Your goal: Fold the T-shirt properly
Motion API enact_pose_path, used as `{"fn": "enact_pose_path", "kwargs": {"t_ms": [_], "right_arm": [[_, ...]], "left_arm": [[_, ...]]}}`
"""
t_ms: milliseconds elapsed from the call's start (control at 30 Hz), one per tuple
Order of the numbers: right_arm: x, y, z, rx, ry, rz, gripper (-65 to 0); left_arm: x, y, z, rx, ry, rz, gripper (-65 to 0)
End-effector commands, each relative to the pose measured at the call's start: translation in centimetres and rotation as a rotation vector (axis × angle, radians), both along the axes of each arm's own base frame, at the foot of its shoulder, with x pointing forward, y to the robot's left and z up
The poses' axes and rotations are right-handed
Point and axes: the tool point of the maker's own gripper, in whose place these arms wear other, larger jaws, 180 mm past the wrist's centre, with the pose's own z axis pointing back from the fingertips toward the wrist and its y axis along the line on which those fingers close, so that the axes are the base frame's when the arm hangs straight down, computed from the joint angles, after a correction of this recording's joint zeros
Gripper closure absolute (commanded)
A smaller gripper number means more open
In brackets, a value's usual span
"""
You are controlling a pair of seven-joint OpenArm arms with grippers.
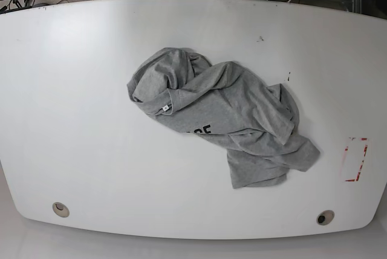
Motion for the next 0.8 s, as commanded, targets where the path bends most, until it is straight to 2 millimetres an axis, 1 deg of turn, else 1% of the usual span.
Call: {"fn": "enact_pose_path", "kwargs": {"t_ms": [0, 333, 767], "right_arm": [[-0.4, 0.27, 0.03, 0.008, 0.007, -0.001, -8.2], [-0.61, 0.3, 0.05, 0.011, 0.014, -0.001, -8.2], [-1.02, 0.36, 0.06, 0.007, 0.019, -0.001, -8.2]], "left_arm": [[-0.32, 0.11, 0.0, 0.003, 0.003, 0.001, -31.5], [-0.04, 0.16, 0.01, 0.006, -0.002, 0.0, -31.6], [-0.18, 0.18, 0.01, 0.004, 0.0, -0.004, -31.8]]}}
